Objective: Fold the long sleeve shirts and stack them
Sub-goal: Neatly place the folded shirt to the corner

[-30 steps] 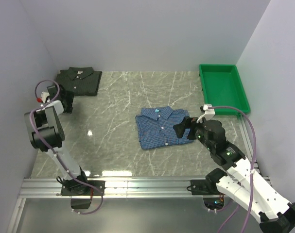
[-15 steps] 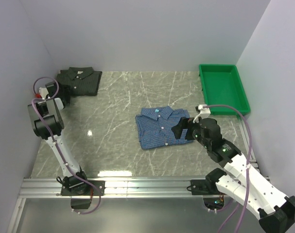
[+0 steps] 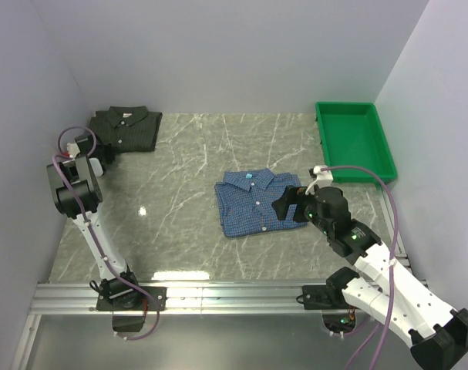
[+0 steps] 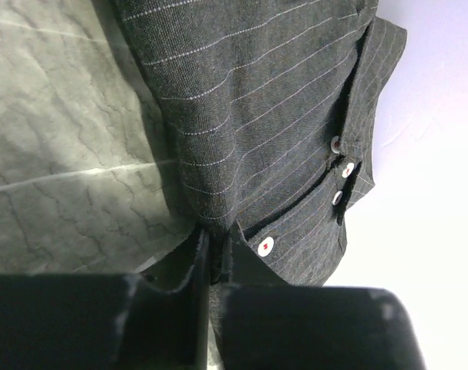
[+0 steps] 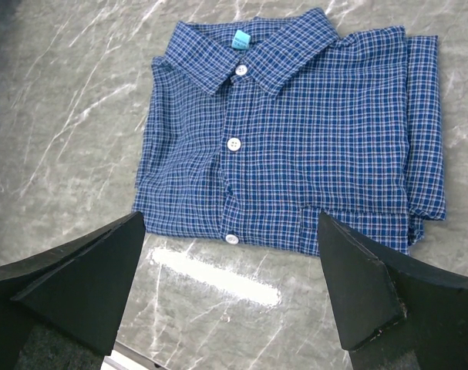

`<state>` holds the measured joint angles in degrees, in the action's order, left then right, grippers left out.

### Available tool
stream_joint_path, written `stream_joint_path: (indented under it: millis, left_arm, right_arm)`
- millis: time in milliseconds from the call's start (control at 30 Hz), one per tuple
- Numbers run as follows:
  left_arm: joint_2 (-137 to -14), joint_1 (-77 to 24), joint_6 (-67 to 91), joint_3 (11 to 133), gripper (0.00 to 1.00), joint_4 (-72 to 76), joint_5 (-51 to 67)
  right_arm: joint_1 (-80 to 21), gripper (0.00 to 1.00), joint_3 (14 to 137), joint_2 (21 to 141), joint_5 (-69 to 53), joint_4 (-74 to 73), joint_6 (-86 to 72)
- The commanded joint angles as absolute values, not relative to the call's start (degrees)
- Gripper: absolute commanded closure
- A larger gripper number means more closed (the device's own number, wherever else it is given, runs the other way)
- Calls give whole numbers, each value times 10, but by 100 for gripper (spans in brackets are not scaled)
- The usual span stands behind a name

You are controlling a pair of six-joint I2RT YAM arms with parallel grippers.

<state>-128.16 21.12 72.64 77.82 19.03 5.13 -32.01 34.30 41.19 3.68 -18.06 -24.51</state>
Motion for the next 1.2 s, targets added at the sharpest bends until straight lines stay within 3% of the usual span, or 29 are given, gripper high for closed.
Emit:
stream_joint_path:
  millis: [0, 267, 667, 1000, 1100, 1167]
  left_arm:
    - [-1296, 203, 721, 773, 96, 162, 73]
    - [-1193, 196, 729, 631, 100, 171, 69]
    - [-890, 144, 795, 291, 98, 95, 53]
    - [-516, 104, 812, 90, 73, -57, 20]
    - [-440, 102, 796, 76, 62, -100, 43]
    - [-432, 92, 777, 90, 47, -137, 50]
  right_arm:
    - [-322, 0, 355, 400, 54, -174, -237]
    - [-323, 0, 345, 404, 40, -160, -260]
    - [-322, 1, 337, 377, 58, -173, -272]
    - [-320, 1, 349, 409, 59, -212, -289]
    - [-311, 0, 369, 451, 67, -228, -291]
    - [-286, 0, 394, 489, 67, -246, -291]
